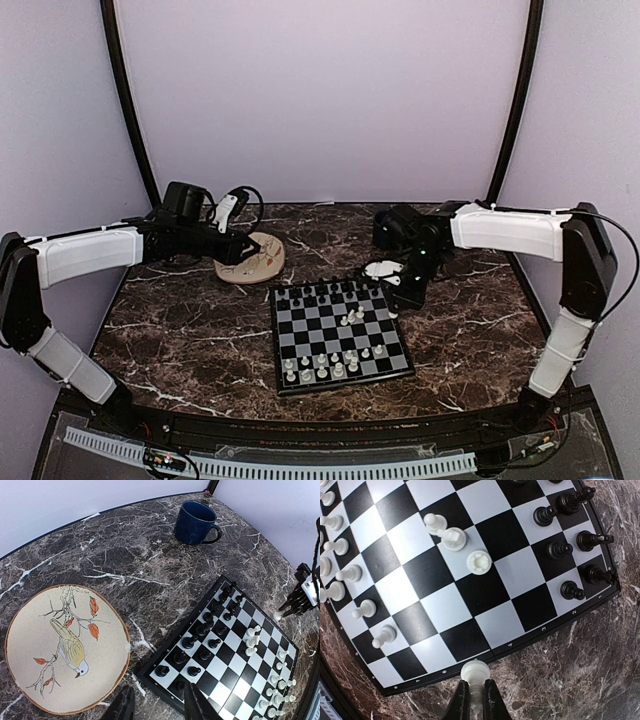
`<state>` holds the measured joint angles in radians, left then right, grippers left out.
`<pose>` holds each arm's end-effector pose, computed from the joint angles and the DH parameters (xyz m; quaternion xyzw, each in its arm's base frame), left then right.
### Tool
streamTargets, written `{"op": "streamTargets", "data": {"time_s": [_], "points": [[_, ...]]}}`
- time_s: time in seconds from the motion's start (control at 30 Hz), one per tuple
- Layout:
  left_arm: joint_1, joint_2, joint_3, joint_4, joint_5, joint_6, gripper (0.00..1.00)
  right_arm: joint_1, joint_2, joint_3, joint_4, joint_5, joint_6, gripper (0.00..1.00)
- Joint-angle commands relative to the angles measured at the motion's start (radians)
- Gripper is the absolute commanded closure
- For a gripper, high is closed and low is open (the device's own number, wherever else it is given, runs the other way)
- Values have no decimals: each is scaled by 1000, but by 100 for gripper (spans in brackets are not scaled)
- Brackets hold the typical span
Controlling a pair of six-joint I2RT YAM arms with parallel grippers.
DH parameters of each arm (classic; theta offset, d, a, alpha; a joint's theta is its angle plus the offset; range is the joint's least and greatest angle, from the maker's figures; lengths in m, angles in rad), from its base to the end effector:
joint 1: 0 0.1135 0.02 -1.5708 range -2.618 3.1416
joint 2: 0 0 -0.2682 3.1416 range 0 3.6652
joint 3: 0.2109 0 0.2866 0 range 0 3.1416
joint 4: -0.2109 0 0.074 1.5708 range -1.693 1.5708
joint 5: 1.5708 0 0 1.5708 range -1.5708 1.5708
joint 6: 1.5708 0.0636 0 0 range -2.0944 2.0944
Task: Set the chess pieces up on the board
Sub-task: Place the bishop on f1.
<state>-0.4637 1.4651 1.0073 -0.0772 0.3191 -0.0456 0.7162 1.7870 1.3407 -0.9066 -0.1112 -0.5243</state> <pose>0.3356 -0.1901 0.2416 0.2550 0.8228 -0.2567 0.4382 0.2864 0.2587 0.1746 -0.5818 0.8042 0.0654 0.1028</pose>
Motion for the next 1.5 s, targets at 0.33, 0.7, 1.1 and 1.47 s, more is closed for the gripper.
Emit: {"op": "streamTargets", "data": {"time_s": [0.33,0.7,1.1,1.47], "points": [[-1,1,22,-12,15,1,64,102,-184,-135,-60,-56,-120,96],[-2,4,21,-12,8,3,64,306,-133,-121,-46,-18,-129,96],[-2,0,21,-16,5,6,64,364,-65,-101,3,29,-98,95],[-1,-4,20,-18,4,8,64,372,-10,-63,27,42,-78,95]]}}
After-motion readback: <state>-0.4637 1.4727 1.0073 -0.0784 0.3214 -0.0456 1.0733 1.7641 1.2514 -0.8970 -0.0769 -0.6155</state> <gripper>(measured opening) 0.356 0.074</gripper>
